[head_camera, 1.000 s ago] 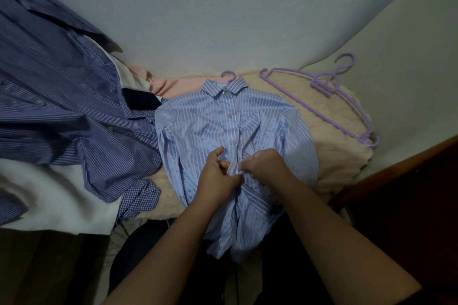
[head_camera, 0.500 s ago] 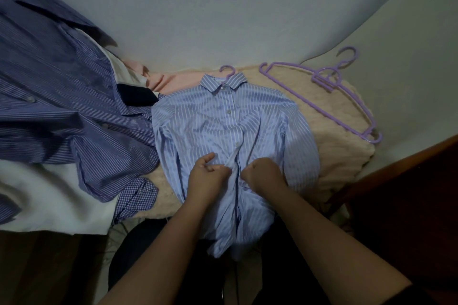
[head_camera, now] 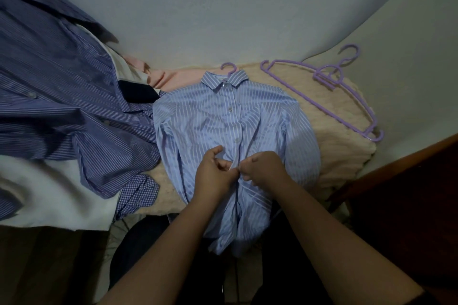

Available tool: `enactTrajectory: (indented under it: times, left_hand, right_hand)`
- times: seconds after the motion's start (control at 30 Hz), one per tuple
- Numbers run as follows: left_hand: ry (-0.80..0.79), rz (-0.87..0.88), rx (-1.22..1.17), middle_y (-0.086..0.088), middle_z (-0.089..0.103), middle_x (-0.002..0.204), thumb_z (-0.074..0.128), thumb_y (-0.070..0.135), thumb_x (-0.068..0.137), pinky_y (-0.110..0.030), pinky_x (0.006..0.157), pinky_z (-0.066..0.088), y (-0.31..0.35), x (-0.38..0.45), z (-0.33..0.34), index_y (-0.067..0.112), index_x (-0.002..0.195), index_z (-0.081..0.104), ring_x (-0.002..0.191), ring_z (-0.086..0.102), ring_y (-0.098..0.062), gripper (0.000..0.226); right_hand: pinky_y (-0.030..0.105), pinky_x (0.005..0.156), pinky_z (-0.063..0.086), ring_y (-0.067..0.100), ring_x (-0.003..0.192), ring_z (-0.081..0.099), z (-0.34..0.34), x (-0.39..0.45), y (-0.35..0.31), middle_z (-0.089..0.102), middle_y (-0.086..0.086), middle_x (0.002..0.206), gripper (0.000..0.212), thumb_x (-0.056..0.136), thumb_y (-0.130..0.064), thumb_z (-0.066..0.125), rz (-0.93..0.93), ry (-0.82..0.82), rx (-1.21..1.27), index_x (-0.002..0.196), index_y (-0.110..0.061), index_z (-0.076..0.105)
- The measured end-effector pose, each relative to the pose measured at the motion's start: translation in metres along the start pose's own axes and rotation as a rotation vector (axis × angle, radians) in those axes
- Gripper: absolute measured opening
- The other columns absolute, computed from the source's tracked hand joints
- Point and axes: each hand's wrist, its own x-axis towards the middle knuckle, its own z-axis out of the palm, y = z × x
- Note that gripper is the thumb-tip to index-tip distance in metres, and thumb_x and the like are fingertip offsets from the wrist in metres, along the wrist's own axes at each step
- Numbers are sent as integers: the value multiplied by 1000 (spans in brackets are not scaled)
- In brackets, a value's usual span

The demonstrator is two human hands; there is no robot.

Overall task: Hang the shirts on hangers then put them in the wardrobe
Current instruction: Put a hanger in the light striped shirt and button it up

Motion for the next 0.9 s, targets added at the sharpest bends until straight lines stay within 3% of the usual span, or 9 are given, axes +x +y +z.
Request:
enactTrajectory:
  times: [0.13, 0.27, 0.37, 0.43, 0.6, 0.7, 0.8, 0.83, 0.9]
  left_hand:
    - [-19, -69, -42, 3, 63, 77, 74, 9, 80, -6, 56, 42, 2, 0, -4, 10, 137, 45, 69, 58, -3, 63]
    - [-24, -197, -197, -2, 66, 78, 67, 11, 84, -25, 61, 47, -6, 0, -6, 14, 129, 52, 69, 60, -15, 47]
    - [-44, -214, -223, -1, 60, 66, 64, 15, 87, -24, 54, 44, -10, 3, -6, 22, 123, 55, 57, 53, -12, 38]
    - [-62, -206, -220, 4, 52, 57, 63, 17, 88, -20, 47, 39, -12, 4, -8, 27, 120, 55, 47, 45, -8, 34]
    - [-127, -277, -353, -10, 66, 75, 59, 13, 91, -29, 63, 47, -9, 6, -10, 22, 121, 57, 63, 57, -17, 31]
    - [-138, -307, -417, -10, 64, 71, 59, 10, 91, -26, 56, 43, -8, 9, -12, 20, 121, 55, 55, 54, -15, 32]
    - [-136, -329, -443, -18, 70, 85, 67, 12, 86, -35, 70, 46, -11, 11, -12, 15, 126, 53, 73, 61, -25, 42]
    - [-132, -331, -450, -14, 71, 88, 70, 12, 84, -34, 73, 48, -11, 11, -12, 14, 126, 53, 77, 64, -23, 44]
    - [-153, -321, -429, -7, 73, 93, 74, 8, 81, -31, 79, 52, -9, 11, -10, 14, 124, 51, 84, 69, -18, 49]
  right_hand:
    - [27, 62, 51, 14, 60, 56, -1, -5, 0, 59, -2, 65, 23, 90, -13, 56, -13, -41, 142, 68, -20, 59]
    - [24, 60, 50, 13, 60, 57, 0, -5, 1, 60, -2, 65, 26, 90, -6, 54, -9, -44, 218, 69, -20, 59]
    - [13, 43, 45, 3, 41, 54, 2, -3, 6, 60, -3, 50, 26, 92, 5, 49, -19, -102, 333, 72, -11, 56]
    - [12, 40, 42, -1, 35, 50, 3, -4, 9, 59, 1, 52, 25, 91, 8, 51, -75, -83, 316, 73, -10, 55]
    - [15, 45, 36, 5, 42, 43, 3, -7, 9, 49, -7, 44, 29, 91, 16, 39, -188, -108, 386, 103, -5, 55]
    - [20, 56, 40, 17, 61, 46, -1, -3, 9, 52, 8, 64, 41, 92, 10, 44, -225, -103, 309, 123, -14, 57]
    - [15, 57, 44, 12, 62, 51, -4, 0, 9, 55, 5, 65, 39, 91, 4, 52, -200, -133, 261, 128, -8, 56]
    - [16, 58, 46, 12, 63, 53, -4, 1, 10, 55, 3, 64, 39, 91, 3, 54, -193, -131, 239, 128, -6, 56]
    - [33, 66, 51, 21, 68, 55, -4, 2, 11, 55, 3, 63, 38, 91, 0, 55, -216, -116, 173, 128, -8, 57]
